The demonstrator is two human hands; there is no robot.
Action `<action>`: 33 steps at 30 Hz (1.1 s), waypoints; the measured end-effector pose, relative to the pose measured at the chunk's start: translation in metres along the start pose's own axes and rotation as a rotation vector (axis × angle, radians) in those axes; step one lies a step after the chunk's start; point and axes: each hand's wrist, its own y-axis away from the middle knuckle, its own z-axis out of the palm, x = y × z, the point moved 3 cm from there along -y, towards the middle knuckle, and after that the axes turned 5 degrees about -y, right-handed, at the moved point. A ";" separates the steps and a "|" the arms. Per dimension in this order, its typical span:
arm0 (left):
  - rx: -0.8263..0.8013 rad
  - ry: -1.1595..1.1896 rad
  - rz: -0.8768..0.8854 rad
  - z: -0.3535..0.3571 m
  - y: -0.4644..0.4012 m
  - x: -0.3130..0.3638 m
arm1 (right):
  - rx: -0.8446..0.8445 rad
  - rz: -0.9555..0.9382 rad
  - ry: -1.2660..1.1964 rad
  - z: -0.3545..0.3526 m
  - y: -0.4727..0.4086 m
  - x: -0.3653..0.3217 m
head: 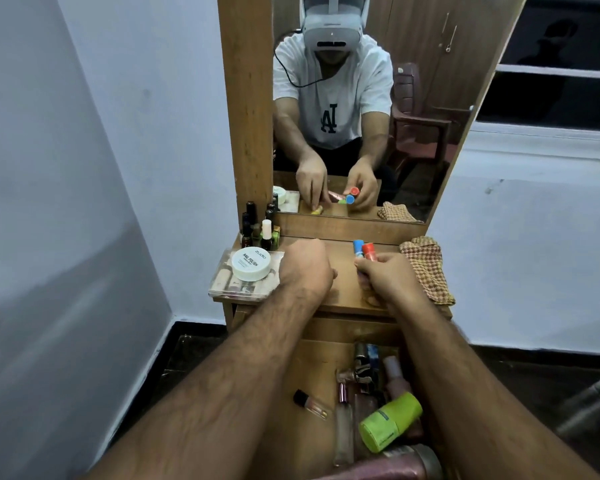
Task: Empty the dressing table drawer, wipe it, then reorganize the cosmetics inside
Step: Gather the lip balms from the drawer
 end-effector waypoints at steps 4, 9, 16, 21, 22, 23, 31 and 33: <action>0.059 -0.134 0.026 -0.001 -0.010 0.006 | 0.050 -0.135 0.010 -0.014 0.014 0.009; 0.079 -0.210 -0.014 -0.011 -0.026 0.002 | 0.086 -0.256 0.020 -0.016 0.013 -0.002; 0.095 -0.309 -0.041 -0.014 -0.049 0.005 | 0.043 -0.269 0.028 -0.017 0.002 -0.001; 0.143 -0.261 -0.065 -0.017 -0.050 0.000 | 0.039 -0.241 -0.050 -0.008 -0.005 0.001; 0.163 -0.201 -0.068 -0.019 -0.049 0.000 | 0.033 -0.227 -0.077 -0.005 -0.006 0.003; 0.163 -0.131 -0.066 -0.020 -0.048 0.001 | 0.023 -0.209 -0.106 -0.002 -0.005 0.004; -0.310 0.727 -0.137 0.005 -0.027 0.006 | -0.160 -0.063 -0.372 0.006 0.006 0.000; -0.385 0.785 -0.169 0.003 -0.025 0.004 | -0.221 -0.043 -0.395 0.005 0.006 -0.001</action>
